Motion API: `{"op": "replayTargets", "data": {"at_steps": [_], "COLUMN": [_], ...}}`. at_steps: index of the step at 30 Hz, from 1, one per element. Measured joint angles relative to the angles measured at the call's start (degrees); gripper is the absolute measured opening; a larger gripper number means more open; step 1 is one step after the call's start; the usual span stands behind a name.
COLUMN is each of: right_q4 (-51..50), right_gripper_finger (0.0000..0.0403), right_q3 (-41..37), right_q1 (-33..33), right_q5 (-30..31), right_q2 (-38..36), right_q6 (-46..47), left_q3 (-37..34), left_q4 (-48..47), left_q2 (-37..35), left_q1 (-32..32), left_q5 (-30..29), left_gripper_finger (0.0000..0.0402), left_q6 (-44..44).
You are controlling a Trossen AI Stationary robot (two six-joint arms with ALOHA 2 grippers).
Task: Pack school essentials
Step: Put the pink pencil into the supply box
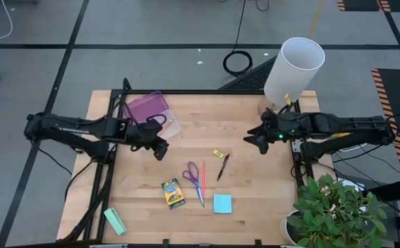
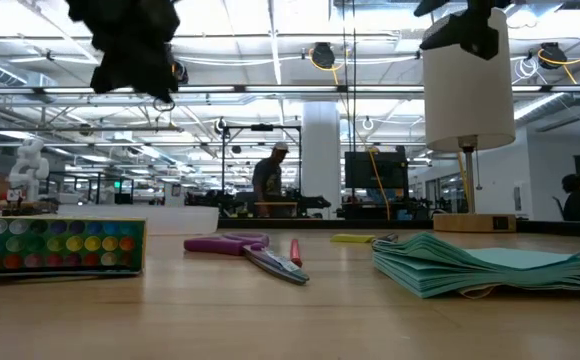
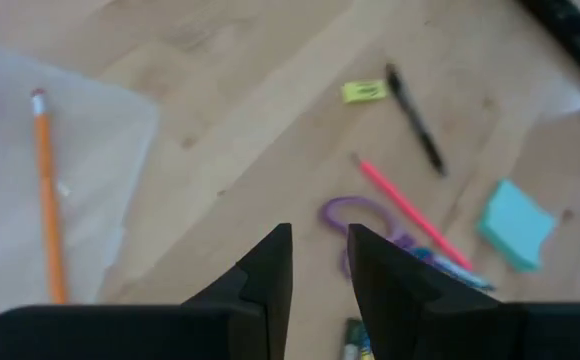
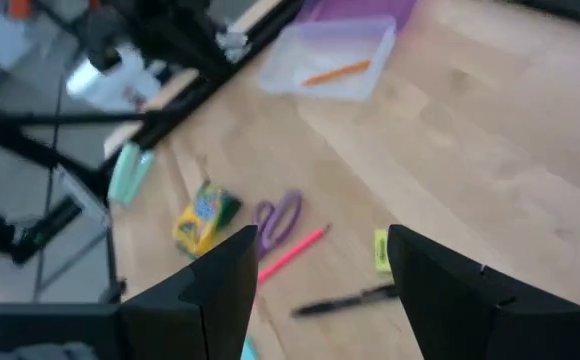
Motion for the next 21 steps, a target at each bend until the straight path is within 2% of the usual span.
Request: {"op": "replayTargets", "data": {"at_steps": [7,14,17,21], "right_q4": [-3.6,-5.9,-6.5,-7.9], "right_gripper_finger": [0.0215,0.0215,0.0215,0.0215], "right_q3": [0.0,0.0,0.0,0.0], "right_q1": [0.0,0.5,0.5,0.5], "right_q5": [-8.0,-14.7,-16.5,-18.9], "right_q2": [0.0,-0.3,-0.7,-1.9], "right_q6": [-1.1,-1.2,-2.5,-5.5], "left_q3": [10.4,27.2,33.7,39.7], "left_q4": [-0.6,-9.2,-12.2,-16.8], "left_q2": [10.5,25.9,31.5,37.4], "left_q1": [-5.2,-7.1,-7.1,-7.1], "left_q5": [-2.2,-2.2,-2.2,-2.1], "left_gripper_finger": [0.0101,0.0101,0.0101,0.0101], "left_q6": [-1.2,-0.6,-3.7,-13.8]}}
